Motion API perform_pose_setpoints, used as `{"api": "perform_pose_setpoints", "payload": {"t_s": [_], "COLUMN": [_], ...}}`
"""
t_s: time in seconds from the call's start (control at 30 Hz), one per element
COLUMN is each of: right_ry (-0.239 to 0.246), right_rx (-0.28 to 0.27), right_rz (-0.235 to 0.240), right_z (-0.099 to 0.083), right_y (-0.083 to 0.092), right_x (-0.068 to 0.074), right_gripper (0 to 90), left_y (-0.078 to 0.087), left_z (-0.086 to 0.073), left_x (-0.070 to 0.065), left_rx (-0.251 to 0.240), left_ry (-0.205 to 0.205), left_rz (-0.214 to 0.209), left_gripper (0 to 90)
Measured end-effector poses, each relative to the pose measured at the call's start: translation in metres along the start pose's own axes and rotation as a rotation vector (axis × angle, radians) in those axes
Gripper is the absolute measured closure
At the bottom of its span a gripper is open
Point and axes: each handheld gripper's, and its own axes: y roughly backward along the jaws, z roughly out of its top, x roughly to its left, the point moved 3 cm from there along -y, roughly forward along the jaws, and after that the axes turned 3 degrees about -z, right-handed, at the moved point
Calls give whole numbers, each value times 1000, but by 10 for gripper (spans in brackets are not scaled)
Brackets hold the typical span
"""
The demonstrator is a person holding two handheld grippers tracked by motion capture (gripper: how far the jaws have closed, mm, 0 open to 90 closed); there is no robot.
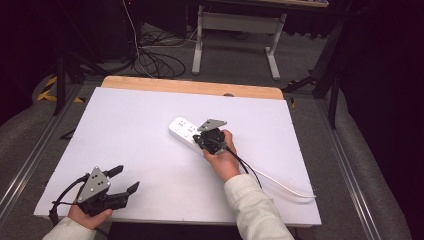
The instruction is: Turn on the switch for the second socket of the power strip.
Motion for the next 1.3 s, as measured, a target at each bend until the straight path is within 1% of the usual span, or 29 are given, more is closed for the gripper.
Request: {"api": "perform_pose_setpoints", "payload": {"t_s": [0.17,0.27,0.43,0.53,0.6,0.73,0.8,0.9,1.07,1.13,1.2,1.23,1.27,1.3], "right_ry": [7,22,17,25,17,17,0,2,15,-13,-19,-15,7,7], "right_rx": [2,3,0,0,2,2,-1,1,11,-2,-6,-6,-2,-2], "right_rz": [-8,-18,-20,-32,-31,-29,-21,-20,-33,-23,-19,-21,-37,-37], "right_z": [0,0,0,0,-1,-1,-1,-1,0,-2,-2,-2,0,0], "right_y": [0,0,0,-1,0,0,-1,-1,-1,-1,-1,-1,0,0], "right_x": [1,2,3,4,4,3,3,3,4,2,2,2,4,4], "right_gripper": [900,900,900,900,900,900,900,900,900,900,900,900,900,900], "left_y": [0,0,0,0,0,0,0,0,0,0,0,0,0,0], "left_z": [0,0,0,0,0,0,0,0,0,0,0,0,0,0], "left_x": [0,0,0,0,0,0,0,0,0,0,0,0,1,1], "left_rx": [2,2,2,2,2,0,0,2,2,1,0,1,1,0], "left_ry": [-2,0,-1,0,1,-1,1,-1,0,-1,0,2,1,6], "left_rz": [3,1,4,2,2,5,4,2,3,2,4,2,3,4], "left_gripper": [282,282,282,282,282,282,282,282,282,282,282,282,282,282]}}
